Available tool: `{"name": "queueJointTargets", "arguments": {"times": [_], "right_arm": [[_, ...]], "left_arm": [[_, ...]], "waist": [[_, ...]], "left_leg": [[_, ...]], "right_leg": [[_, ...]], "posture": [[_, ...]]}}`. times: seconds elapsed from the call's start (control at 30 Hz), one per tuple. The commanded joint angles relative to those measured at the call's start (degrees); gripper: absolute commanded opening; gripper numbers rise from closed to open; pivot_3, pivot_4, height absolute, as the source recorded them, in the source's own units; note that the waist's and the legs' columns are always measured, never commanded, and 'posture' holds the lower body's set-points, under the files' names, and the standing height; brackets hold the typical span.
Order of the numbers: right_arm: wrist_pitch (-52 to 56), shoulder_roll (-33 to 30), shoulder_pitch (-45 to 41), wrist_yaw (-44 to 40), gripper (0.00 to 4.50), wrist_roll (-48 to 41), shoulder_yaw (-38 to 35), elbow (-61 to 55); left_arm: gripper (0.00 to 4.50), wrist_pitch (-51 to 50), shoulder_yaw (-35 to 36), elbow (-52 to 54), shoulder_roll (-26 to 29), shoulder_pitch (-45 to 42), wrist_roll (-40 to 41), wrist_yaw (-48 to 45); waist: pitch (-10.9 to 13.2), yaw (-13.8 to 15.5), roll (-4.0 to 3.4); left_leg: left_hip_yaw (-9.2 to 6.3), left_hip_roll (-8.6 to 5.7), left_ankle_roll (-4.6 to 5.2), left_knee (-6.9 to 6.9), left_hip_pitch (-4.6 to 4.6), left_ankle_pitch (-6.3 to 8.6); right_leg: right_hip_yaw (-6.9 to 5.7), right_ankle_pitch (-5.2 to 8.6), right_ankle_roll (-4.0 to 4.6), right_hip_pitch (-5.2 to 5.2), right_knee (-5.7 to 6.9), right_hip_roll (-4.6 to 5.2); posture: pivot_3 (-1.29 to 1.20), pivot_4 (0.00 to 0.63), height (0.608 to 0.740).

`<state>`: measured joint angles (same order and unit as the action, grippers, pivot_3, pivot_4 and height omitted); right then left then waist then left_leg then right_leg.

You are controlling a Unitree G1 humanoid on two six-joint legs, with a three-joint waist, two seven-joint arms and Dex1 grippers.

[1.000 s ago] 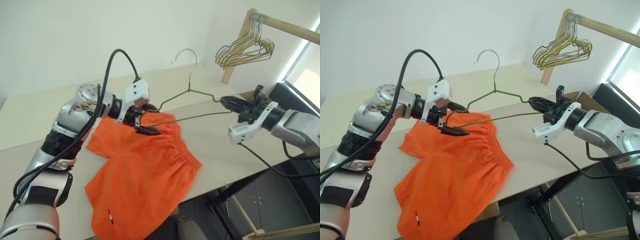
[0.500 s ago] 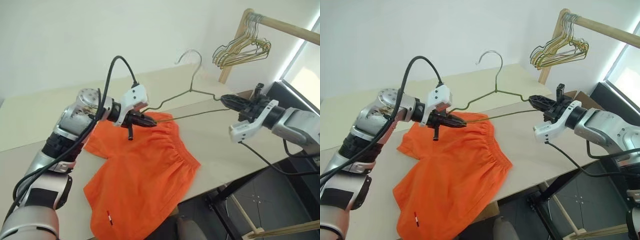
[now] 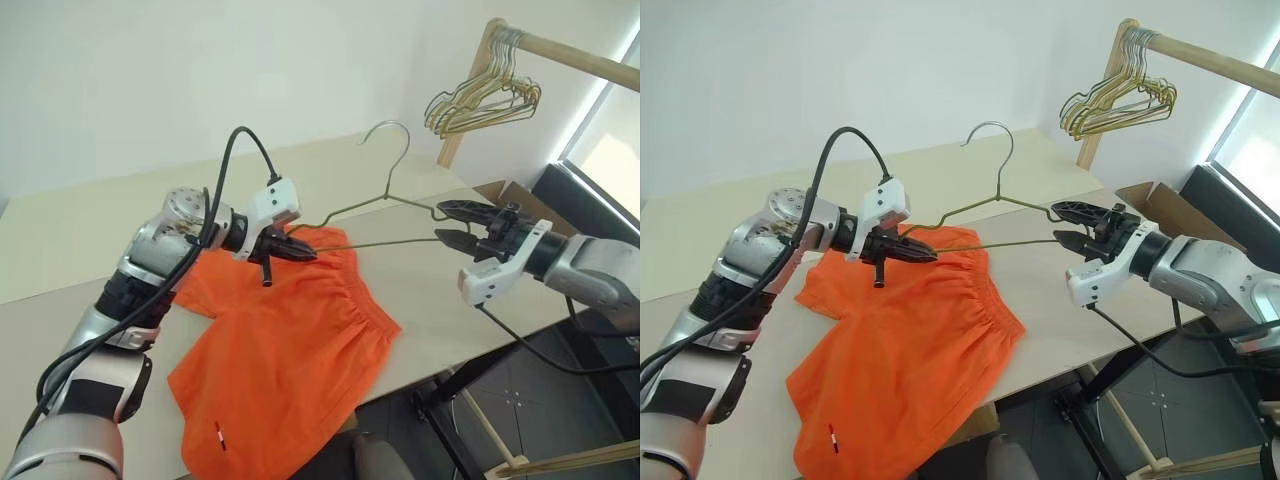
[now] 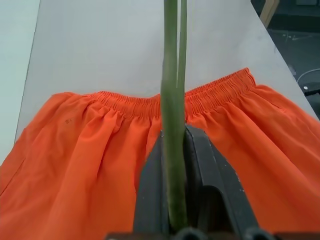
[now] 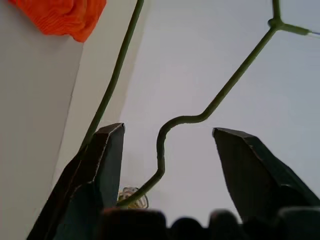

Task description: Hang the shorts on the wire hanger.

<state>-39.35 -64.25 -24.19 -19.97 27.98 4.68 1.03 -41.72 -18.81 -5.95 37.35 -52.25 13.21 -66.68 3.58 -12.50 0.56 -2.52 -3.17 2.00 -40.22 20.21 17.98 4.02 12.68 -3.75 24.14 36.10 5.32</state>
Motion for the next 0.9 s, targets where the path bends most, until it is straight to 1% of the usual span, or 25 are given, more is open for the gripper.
{"name": "queueJointTargets", "arguments": {"times": [0.03,0.1,0.13,0.17,0.23,0.3,0.33,0.4,0.47,0.57,0.7,0.9], "right_arm": [[2.3,-2.1,2.4,-6.8,4.45,-11.7,-3.8,-3.8],[8.2,-2.6,4.9,-13.0,4.45,-21.9,-4.7,-8.0],[16.4,-2.5,5.6,-16.8,4.45,-30.0,-5.3,-11.4],[22.3,-2.5,6.0,-19.4,4.45,-35.3,-5.9,-13.9],[39.5,-3.6,4.4,-25.4,4.45,-50.3,-6.6,-18.0],[49.9,-4.5,2.5,-29.1,4.45,-58.1,-7.2,-20.0],[54.1,-4.7,0.9,-31.0,4.45,-60.4,-6.7,-20.3],[60.9,-5.7,-3.5,-36.0,4.45,-60.6,-3.1,-20.3],[66.3,-4.6,-8.4,-39.4,4.45,-60.0,0.6,-19.2],[74.9,-0.7,-15.8,-39.9,4.45,-59.7,3.8,-16.5],[77.4,0.7,-20.7,-43.6,4.45,-55.2,7.7,-15.0],[81.5,1.9,-23.1,-48.7,4.45,-51.6,12.1,-13.9]], "left_arm": [[0.0,0.4,1.6,0.5,0.8,-1.0,-1.5,1.7],[0.0,4.7,1.9,0.7,1.9,0.7,-2.3,1.1],[0.0,8.6,1.8,0.8,3.0,1.9,-3.2,0.4],[0.0,11.4,1.8,0.9,3.7,2.7,-3.9,-0.1],[0.0,17.4,3.4,0.9,5.0,4.3,-3.0,-2.6],[0.0,21.1,4.8,0.7,5.5,5.1,-2.0,-4.2],[0.0,22.3,5.6,1.0,5.8,5.7,-1.4,-4.9],[0.0,23.6,6.5,1.7,6.7,6.8,-1.4,-5.4],[0.0,23.8,7.3,2.8,7.3,7.8,-1.0,-5.9],[0.0,23.6,8.3,5.3,7.7,9.4,0.2,-6.9],[0.0,23.7,8.9,8.4,8.4,11.7,0.8,-8.1],[0.0,23.1,9.0,8.6,8.2,11.4,0.4,-7.3]], "waist": [[0.0,-0.2,-0.01],[-0.1,-0.3,-0.02],[-0.1,-0.3,-0.08],[-0.2,-0.6,-0.2],[-0.2,-0.8,-0.25],[-0.4,-0.4,-0.2],[-0.4,-0.1,-0.2],[-0.6,0.5,-0.29],[-0.7,0.9,-0.3],[-0.7,1.8,-0.26],[-0.7,3.9,-0.28],[-0.7,6.3,-0.27]], "left_leg": [[-0.01,0.01,0.01,0.0,0.0,0.0],[-0.05,0.03,0.03,0.0,0.0,0.02],[-0.06,0.04,0.04,0.0,0.0,0.02],[-0.06,0.03,0.04,0.01,-0.01,0.03],[-0.12,0.03,0.1,0.0,-0.03,0.06],[-0.19,0.02,0.11,-0.05,-0.02,0.06],[-0.26,0.02,0.14,-0.07,-0.01,0.08],[-0.28,0.03,0.17,-0.06,-0.01,0.1],[-0.28,0.03,0.18,-0.04,0.0,0.11],[-0.28,0.01,0.17,-0.04,0.03,0.11],[-0.28,-0.03,0.16,-0.05,0.12,0.1],[-0.28,-0.11,0.11,-0.12,0.32,0.08]], "right_leg": [[-0.01,0.0,0.0,0.0,0.0,0.0],[-0.03,0.0,0.0,-0.02,0.0,-0.02],[-0.03,0.0,0.0,-0.04,0.0,-0.01],[-0.01,0.0,0.0,-0.03,0.0,0.0],[0.06,0.0,0.0,-0.06,0.02,0.0],[0.01,-0.03,-0.01,-0.1,0.02,0.06],[-0.07,-0.04,-0.01,-0.1,0.0,0.08],[-0.06,-0.04,-0.01,-0.05,-0.01,0.08],[-0.07,-0.03,-0.01,-0.01,-0.01,0.07],[-0.09,-0.03,0.0,0.04,-0.02,0.08],[-0.11,-0.03,0.0,0.15,-0.01,0.18],[-0.18,-0.04,0.0,0.32,-0.02,0.2]], "posture": [[-0.21,0.0,0.74],[-0.21,0.0,0.74],[-0.2,0.0,0.74],[-0.2,0.0,0.74],[-0.19,0.0,0.74],[-0.18,0.0,0.74],[-0.17,0.0,0.74],[-0.16,0.0,0.74],[-0.15,0.0,0.74],[-0.12,0.0,0.74],[-0.11,0.0,0.74],[-0.1,0.0,0.74]]}}
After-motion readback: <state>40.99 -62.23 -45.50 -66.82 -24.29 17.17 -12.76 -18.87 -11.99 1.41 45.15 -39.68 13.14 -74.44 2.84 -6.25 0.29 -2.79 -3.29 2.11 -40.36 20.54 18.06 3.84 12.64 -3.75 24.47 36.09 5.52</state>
